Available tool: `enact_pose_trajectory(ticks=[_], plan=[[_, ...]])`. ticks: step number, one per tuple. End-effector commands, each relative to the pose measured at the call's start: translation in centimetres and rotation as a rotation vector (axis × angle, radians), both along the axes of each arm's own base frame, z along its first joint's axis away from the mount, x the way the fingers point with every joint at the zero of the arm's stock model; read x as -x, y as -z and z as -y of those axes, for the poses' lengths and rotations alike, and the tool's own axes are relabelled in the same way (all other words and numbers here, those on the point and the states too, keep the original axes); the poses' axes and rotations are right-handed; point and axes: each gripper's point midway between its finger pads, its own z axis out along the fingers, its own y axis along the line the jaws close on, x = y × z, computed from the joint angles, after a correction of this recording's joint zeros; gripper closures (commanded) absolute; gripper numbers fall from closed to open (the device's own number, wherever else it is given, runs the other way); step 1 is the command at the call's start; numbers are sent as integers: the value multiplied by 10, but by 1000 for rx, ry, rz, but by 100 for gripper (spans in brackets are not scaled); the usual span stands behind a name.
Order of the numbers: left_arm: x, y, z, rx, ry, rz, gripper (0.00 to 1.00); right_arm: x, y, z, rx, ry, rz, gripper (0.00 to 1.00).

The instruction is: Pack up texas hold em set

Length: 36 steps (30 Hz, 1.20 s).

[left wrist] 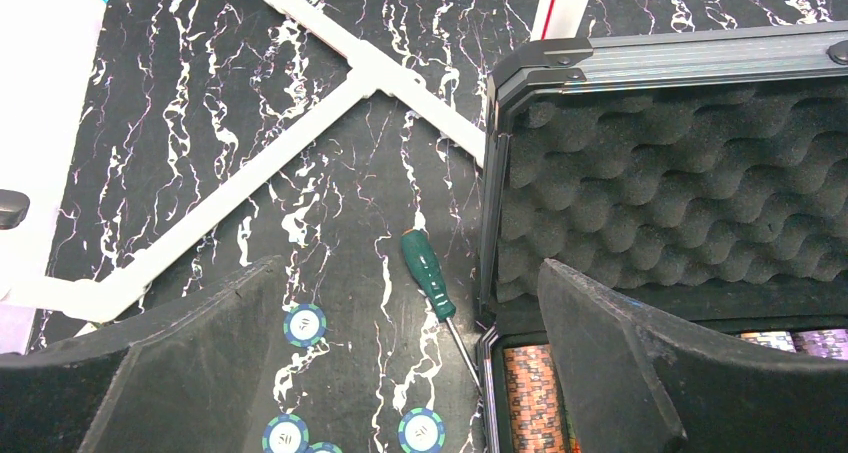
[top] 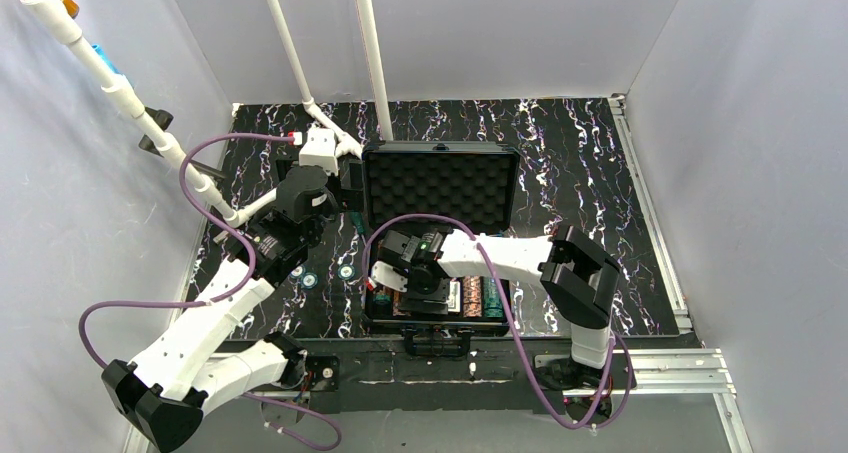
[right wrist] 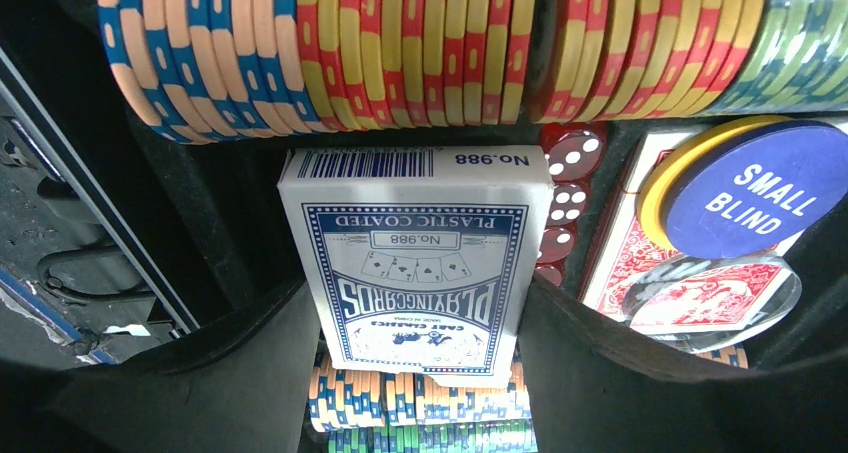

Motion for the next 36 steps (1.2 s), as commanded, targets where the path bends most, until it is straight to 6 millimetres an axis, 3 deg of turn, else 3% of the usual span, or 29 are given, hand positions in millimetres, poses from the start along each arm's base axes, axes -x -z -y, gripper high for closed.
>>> enact_pose_trajectory(ticks=[1, 4, 8, 12, 22, 24, 32, 36], plan=[[-1, -5, -6, 4, -22, 21, 2, 14, 1, -10, -63, -43, -65, 79], [-1, -5, -6, 2, -25, 22, 2, 12, 0, -9, -80, -51, -49, 75], [-1, -6, -7, 2, -26, 23, 2, 13, -3, -5, -94, -67, -36, 80], [-1, -6, -6, 4, -23, 23, 2, 8, 6, 3, -58, -75, 1, 81], [-1, -5, -6, 1, -25, 20, 2, 11, 10, -4, -61, -82, -14, 76], [-1, -5, -6, 0, -24, 19, 2, 10, 9, -3, -58, -72, -7, 70], [-1, -5, -6, 1, -20, 20, 2, 9, -10, 1, -89, -54, 15, 29], [-1, -5, -6, -1, -20, 17, 2, 14, -26, -3, -119, -48, -11, 21]])
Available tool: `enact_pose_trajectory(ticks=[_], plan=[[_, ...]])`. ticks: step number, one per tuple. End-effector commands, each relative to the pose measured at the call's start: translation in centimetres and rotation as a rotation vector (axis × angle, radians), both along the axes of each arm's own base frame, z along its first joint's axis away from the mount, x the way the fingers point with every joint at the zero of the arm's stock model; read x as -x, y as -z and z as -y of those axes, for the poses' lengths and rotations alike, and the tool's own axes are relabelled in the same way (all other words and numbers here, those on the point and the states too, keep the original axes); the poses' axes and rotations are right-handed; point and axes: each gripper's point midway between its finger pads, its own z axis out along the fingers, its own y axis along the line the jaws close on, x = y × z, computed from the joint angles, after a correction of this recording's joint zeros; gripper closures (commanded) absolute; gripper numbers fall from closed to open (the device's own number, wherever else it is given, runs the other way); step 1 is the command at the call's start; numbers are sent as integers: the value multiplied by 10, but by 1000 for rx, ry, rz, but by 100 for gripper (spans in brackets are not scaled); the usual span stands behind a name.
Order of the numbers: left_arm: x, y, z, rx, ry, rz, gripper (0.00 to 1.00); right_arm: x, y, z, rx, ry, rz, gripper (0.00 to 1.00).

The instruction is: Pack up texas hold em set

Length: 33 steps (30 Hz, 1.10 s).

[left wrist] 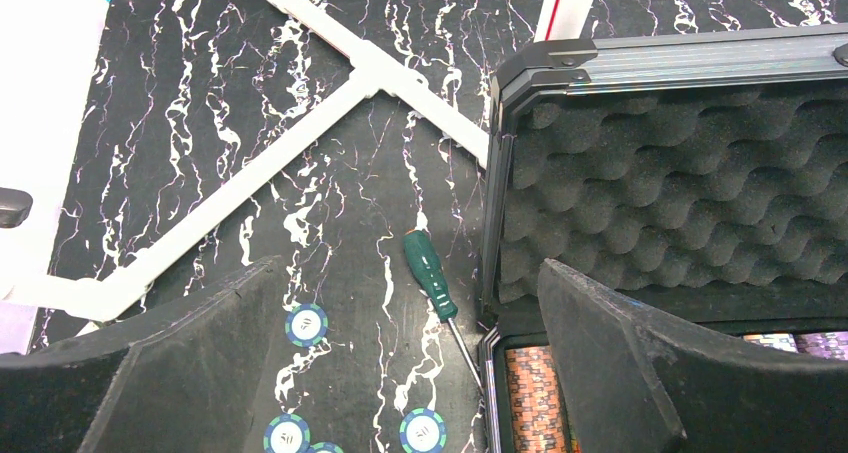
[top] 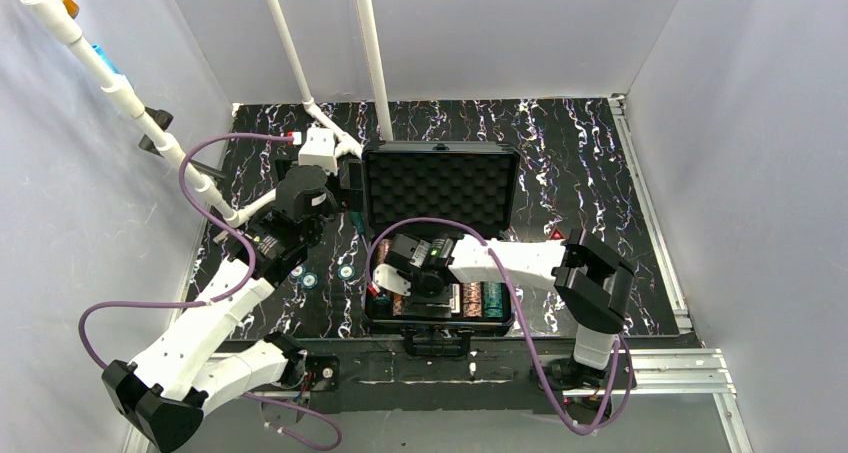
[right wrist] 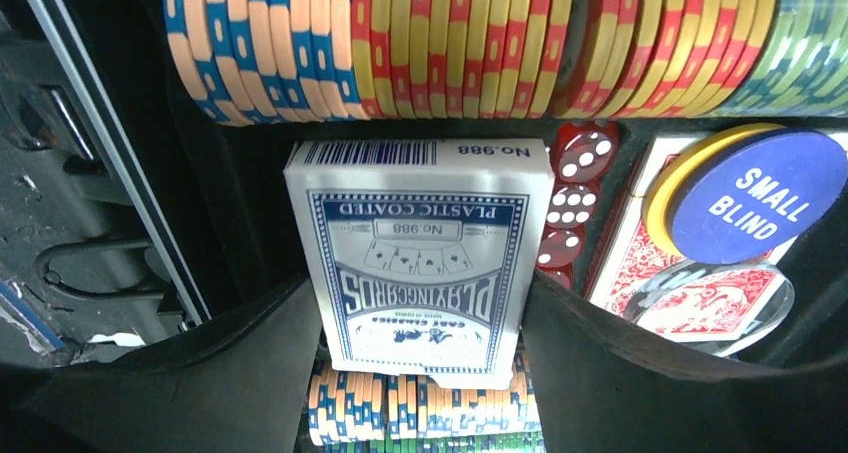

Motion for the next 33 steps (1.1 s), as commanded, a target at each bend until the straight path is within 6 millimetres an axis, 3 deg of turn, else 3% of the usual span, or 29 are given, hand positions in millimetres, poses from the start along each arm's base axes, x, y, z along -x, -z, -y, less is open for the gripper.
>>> enact_pose_trajectory(ticks=[1, 8, 11, 14, 17, 21, 25, 33], plan=[[-1, -4, -4, 1, -15, 17, 2, 11, -30, -1, -52, 2, -34, 20], [-1, -4, -4, -2, -13, 16, 2, 6, -43, 4, -46, 32, -7, 16], [-1, -4, -4, -2, -13, 15, 2, -4, -58, -2, -116, 112, 21, 16], [0, -5, -3, 2, -10, 15, 2, -18, -69, -9, -185, 256, 15, 24], [0, -6, -2, 9, -6, 16, 2, -23, -58, -15, -204, 358, -51, 43], [0, -4, -1, 5, -3, 10, 2, -34, -45, -18, -210, 409, -77, 48], [-1, -2, -1, 2, -3, 4, 2, -36, -45, -25, -261, 383, -139, 47], [-1, -2, 0, 4, 0, 4, 2, -26, -28, -28, -255, 342, -261, 56]])
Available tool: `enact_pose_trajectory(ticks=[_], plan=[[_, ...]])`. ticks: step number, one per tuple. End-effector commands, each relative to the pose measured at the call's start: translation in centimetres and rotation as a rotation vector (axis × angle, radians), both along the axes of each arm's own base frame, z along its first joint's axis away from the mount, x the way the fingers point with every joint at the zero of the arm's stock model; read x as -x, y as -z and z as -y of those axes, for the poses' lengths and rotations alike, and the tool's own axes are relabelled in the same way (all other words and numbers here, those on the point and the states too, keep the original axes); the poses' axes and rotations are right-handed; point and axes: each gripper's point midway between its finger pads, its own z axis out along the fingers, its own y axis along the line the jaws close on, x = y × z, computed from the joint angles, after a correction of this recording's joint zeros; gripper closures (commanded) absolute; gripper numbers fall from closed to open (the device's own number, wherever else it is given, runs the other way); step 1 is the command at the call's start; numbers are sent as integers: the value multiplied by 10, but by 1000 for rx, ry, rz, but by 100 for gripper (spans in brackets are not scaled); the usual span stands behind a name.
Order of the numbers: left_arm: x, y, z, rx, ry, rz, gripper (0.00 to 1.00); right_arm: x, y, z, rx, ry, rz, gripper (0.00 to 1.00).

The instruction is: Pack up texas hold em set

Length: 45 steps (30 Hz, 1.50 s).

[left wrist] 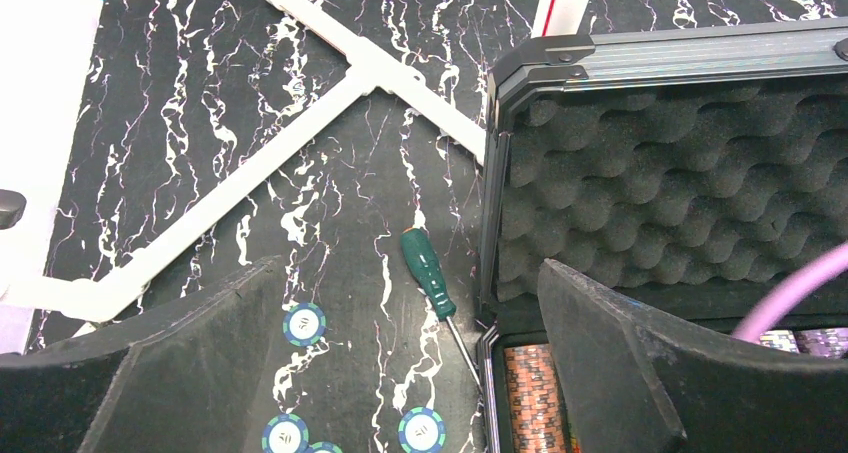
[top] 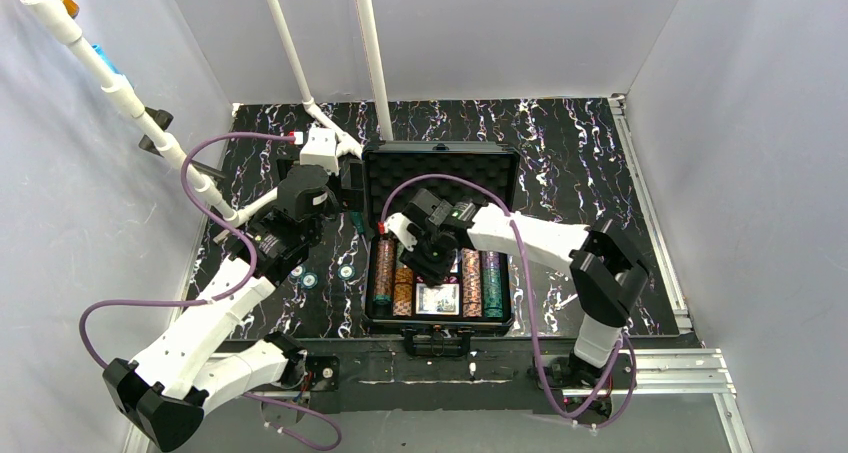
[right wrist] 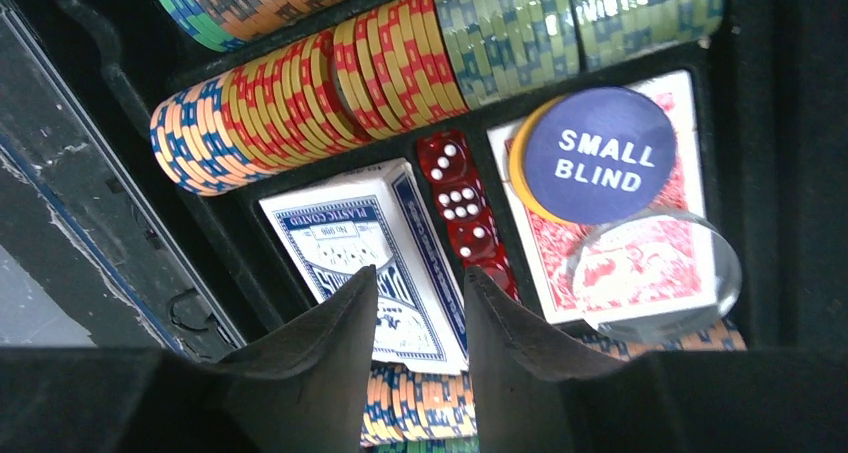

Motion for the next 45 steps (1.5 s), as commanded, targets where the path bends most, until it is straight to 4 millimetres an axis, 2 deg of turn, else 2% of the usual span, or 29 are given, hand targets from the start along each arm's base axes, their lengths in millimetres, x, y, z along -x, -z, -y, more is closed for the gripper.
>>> enact_pose_trajectory(ticks=[1, 5, 9, 11, 16, 19, 21, 23, 24, 26, 28, 30, 32, 34, 35, 36, 38, 45], plan=[[0, -5, -2, 7, -5, 12, 2, 9, 12, -10, -36, -46, -80, 57], [0, -4, -3, 4, -9, 12, 2, 7, 31, -2, 19, -32, -76, 62], [0, -5, -2, 6, -6, 12, 2, 17, 49, 5, 63, -43, -125, 67], [0, -5, -2, 6, -7, 13, 2, 26, 51, 3, 40, -55, -167, 68], [0, -5, -2, 9, -5, 11, 2, 40, 47, -6, -31, -93, -243, 61], [0, -4, -1, 8, -3, 8, 2, 52, 57, -5, -24, -156, -323, 63], [0, -3, -2, 5, -5, 7, 2, 42, 67, 1, 31, -131, -279, 65], [0, -4, -3, 5, -10, 10, 2, 30, 60, 0, 28, -105, -196, 60], [0, -4, -3, 4, -10, 12, 2, 23, 50, -2, 19, -75, -130, 54], [0, -5, -3, 7, -11, 14, 2, 12, 19, -8, -11, -50, -23, 50], [0, -5, -4, 10, -15, 15, 2, -8, -18, -5, -22, 32, 138, 45], [1, -6, -5, 12, -22, 20, 2, -21, -54, 7, -55, 122, 257, 40], [1, -8, -6, 17, -25, 25, 2, -32, -82, 25, -111, 252, 366, 31], [2, -8, -6, 20, -23, 27, 2, -39, -94, 49, -174, 409, 446, 21], [2, -9, -6, 23, -23, 28, 2, -41, -96, 62, -207, 489, 475, 12], [2, -9, -6, 25, -22, 30, 2, -45, -96, 76, -231, 568, 506, 6], [3, -8, -5, 27, -20, 28, 2, -51, -98, 111, -277, 763, 544, 3], [2, -6, -3, 33, -15, 17, 2, -67, -58, 231, -256, 1373, 456, 2]])
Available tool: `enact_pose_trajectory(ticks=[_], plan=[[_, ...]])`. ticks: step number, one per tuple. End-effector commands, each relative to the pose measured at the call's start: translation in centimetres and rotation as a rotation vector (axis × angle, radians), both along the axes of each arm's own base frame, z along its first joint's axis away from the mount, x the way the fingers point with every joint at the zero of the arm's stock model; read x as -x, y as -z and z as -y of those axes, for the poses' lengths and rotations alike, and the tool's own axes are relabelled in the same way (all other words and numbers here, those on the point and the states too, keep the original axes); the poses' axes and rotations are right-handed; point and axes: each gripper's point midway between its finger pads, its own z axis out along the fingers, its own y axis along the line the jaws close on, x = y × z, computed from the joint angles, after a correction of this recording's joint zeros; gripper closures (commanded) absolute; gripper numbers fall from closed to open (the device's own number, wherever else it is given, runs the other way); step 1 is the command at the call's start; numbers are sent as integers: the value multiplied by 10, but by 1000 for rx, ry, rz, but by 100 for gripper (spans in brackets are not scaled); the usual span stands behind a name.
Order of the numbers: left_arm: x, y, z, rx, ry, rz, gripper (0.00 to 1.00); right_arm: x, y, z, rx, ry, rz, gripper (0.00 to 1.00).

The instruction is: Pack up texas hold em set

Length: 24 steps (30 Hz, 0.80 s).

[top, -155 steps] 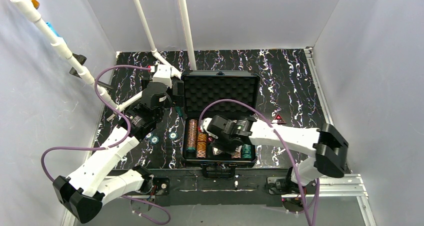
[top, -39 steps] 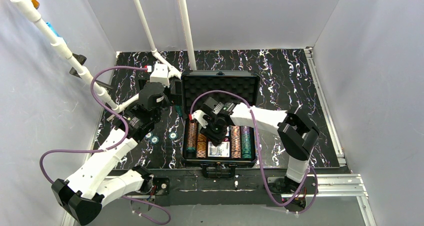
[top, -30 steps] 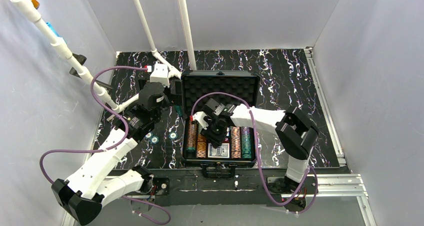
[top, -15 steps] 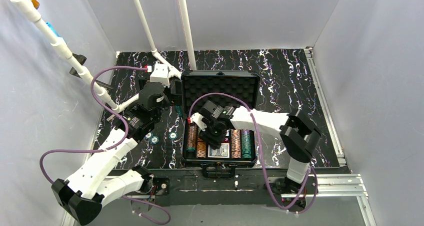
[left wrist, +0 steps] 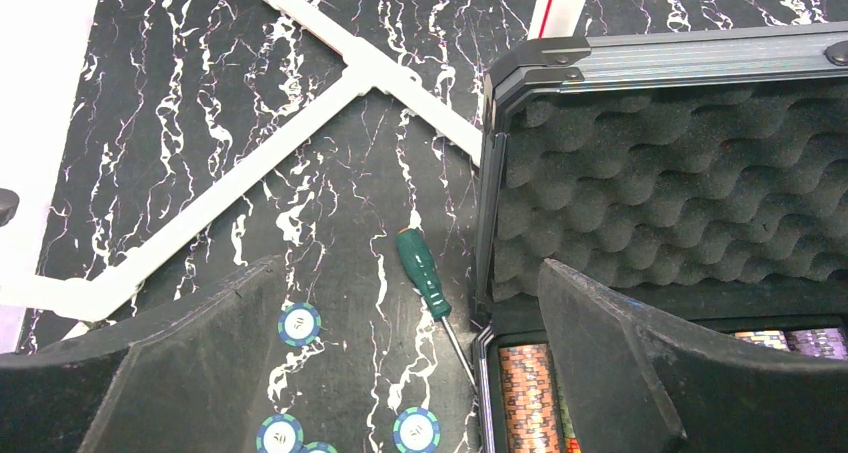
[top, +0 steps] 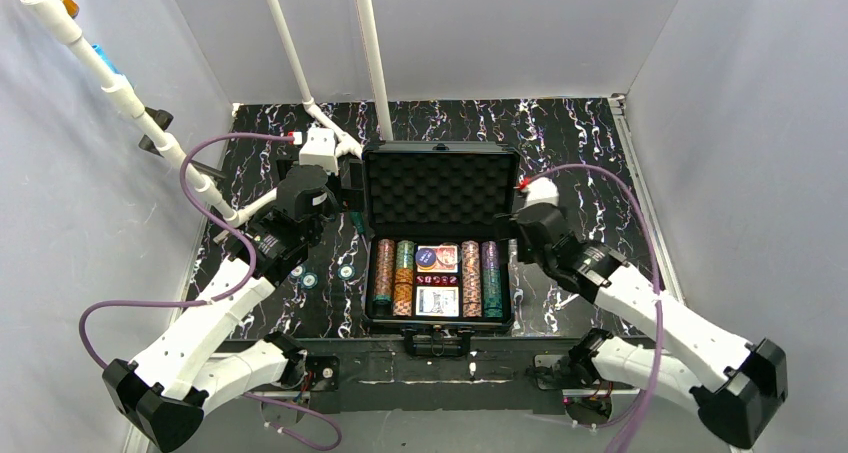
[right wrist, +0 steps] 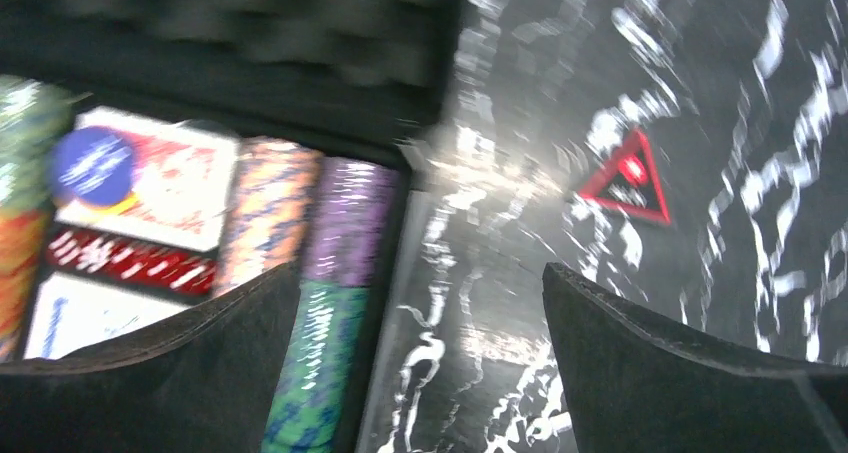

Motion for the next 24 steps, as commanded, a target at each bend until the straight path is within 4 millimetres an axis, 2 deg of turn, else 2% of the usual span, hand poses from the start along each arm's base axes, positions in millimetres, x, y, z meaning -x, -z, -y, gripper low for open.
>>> enact_pose_trajectory(ticks=[1, 3, 4, 8, 11, 13, 16, 17, 20, 24], plan=[[1, -4, -4, 18, -16, 14, 2, -12, 22, 77, -141, 480, -43, 2], [1, -4, -4, 17, -16, 11, 2, -15, 30, 100, -230, 632, -81, 2], [1, -4, -3, 18, -14, 10, 2, -19, 33, 104, -298, 680, -118, 2], [1, -4, -1, 25, -7, 8, 2, -40, 38, 94, -549, 789, -312, 2], [2, -5, -2, 24, -9, 9, 2, -59, 39, 98, -558, 946, -392, 2], [2, -6, -2, 24, -9, 12, 2, -66, 47, 105, -535, 1112, -479, 2], [2, -7, -3, 23, -10, 17, 2, -78, 59, 106, -477, 1269, -628, 3], [3, -9, -4, 24, -10, 20, 2, -78, 69, 108, -444, 1322, -684, 3], [3, -10, -4, 25, -11, 24, 2, -91, 86, 104, -488, 1394, -743, 3], [3, -10, -4, 25, -7, 23, 2, -91, 101, 109, -508, 1485, -758, 4]])
